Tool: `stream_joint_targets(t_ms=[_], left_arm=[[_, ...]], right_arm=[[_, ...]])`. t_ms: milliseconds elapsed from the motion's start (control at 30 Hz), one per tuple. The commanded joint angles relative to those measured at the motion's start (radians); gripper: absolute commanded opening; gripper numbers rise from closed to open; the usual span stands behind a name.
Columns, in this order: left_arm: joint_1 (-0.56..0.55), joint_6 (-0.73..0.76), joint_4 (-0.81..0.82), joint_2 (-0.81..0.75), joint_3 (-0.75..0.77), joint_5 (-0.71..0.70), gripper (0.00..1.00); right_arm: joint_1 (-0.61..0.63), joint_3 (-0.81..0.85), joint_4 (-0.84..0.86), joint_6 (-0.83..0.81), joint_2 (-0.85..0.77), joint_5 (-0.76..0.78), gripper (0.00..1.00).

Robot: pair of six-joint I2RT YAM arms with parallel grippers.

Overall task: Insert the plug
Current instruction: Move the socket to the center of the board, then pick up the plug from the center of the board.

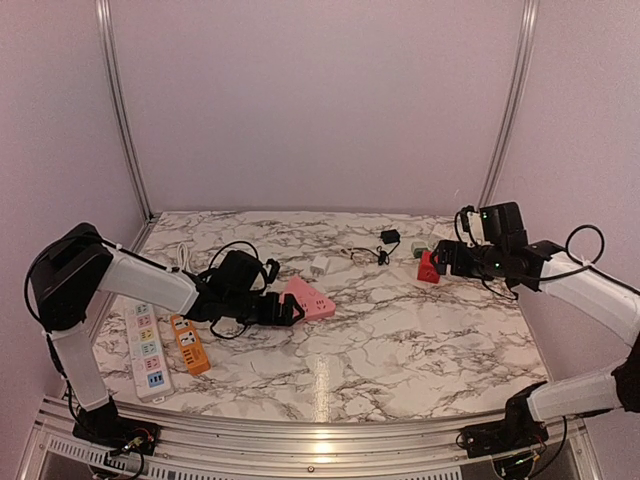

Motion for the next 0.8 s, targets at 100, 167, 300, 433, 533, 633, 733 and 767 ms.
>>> stream_joint_targets(t_ms=[100, 167, 300, 433, 533, 633, 733, 767], left_arm=[[-0.011, -0.008, 0.029, -0.127, -0.07, -0.049, 0.99], [-0.013, -0.005, 0.028, -0.154, -0.086, -0.065, 0.99], [-0.016, 0.003, 0.027, -0.208, -0.122, -0.095, 0.99], [-0.021, 0.012, 0.025, -0.246, -0.146, -0.13, 0.99], [-0.026, 0.015, 0.024, -0.257, -0.155, -0.142, 0.99], [-0.035, 0.016, 0.023, -0.267, -0.162, -0.148, 0.99], [-0.045, 0.018, 0.021, -0.276, -0.169, -0.148, 0.99], [-0.047, 0.019, 0.021, -0.28, -0.171, -0.161, 0.99]], right_arm=[[-0.077, 0.053, 0.142, 0.078, 0.141, 0.132, 0.92], [-0.085, 0.064, 0.17, 0.076, 0.186, 0.132, 0.91], [-0.098, 0.148, 0.163, 0.061, 0.298, 0.114, 0.91], [-0.11, 0.226, 0.154, 0.048, 0.406, 0.081, 0.94], [-0.117, 0.276, 0.143, 0.054, 0.487, 0.08, 0.95], [-0.126, 0.315, 0.131, 0.066, 0.549, 0.079, 0.95], [-0.134, 0.346, 0.121, 0.069, 0.599, 0.085, 0.95], [-0.136, 0.355, 0.117, 0.07, 0.614, 0.083, 0.95]])
